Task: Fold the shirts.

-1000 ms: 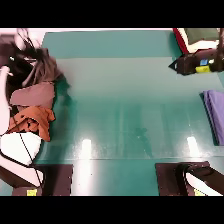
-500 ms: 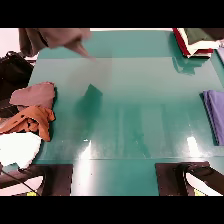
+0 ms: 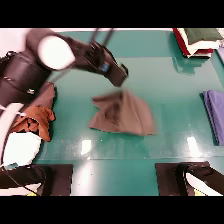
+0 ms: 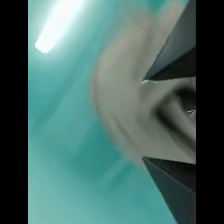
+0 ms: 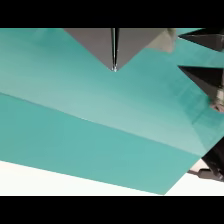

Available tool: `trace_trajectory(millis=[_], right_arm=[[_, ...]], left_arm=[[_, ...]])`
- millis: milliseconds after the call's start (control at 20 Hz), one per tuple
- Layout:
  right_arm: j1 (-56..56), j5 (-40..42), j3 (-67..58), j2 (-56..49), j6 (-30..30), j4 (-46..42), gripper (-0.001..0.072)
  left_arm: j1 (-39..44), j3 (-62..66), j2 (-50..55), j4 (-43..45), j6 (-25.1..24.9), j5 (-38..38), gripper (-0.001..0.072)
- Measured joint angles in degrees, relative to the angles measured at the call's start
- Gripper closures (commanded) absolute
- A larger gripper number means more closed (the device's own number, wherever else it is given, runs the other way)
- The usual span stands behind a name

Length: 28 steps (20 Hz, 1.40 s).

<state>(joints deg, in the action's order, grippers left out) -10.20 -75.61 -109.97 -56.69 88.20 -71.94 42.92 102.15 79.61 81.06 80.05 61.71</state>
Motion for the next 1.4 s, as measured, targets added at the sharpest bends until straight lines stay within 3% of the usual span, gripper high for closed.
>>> trace_trajectory(millis=[300,500,800,1000,1050,1150,1400], right_arm=[[0.0,-2.2,-0.3,0.0,0.0,0.0,0.0696],[0.0,-2.4,-0.3,0.0,0.0,0.0,0.0696],[0.0,-2.6,-0.3,0.0,0.0,0.0,0.0696],[0.0,-2.6,-0.3,0.0,0.0,0.0,0.0696],[0.0,-2.6,-0.3,0.0,0.0,0.0,0.0696],[0.0,-3.0,-0.3,0.0,0.0,0.0,0.0696],[5.2,-9.4,7.4,1.7,0.4,0.0,0.0696]], left_arm=[[-15.4,-4.0,-1.3,-2.5,5.7,6.1,0.016],[-24.5,-17.1,-1.8,-8.9,6.0,9.2,0.0159],[-24.8,-41.3,-1.8,-19.8,2.9,-0.8,0.016],[-20.9,-47.6,-1.7,-23.1,2.3,-6.3,0.0162],[-20.0,-48.3,-1.4,-23.3,2.2,-7.1,0.0299],[-19.0,-48.8,-1.2,-24.0,2.1,-8.1,0.0677],[-22.9,-44.3,-1.8,-23.9,1.9,-7.1,0.0683]])
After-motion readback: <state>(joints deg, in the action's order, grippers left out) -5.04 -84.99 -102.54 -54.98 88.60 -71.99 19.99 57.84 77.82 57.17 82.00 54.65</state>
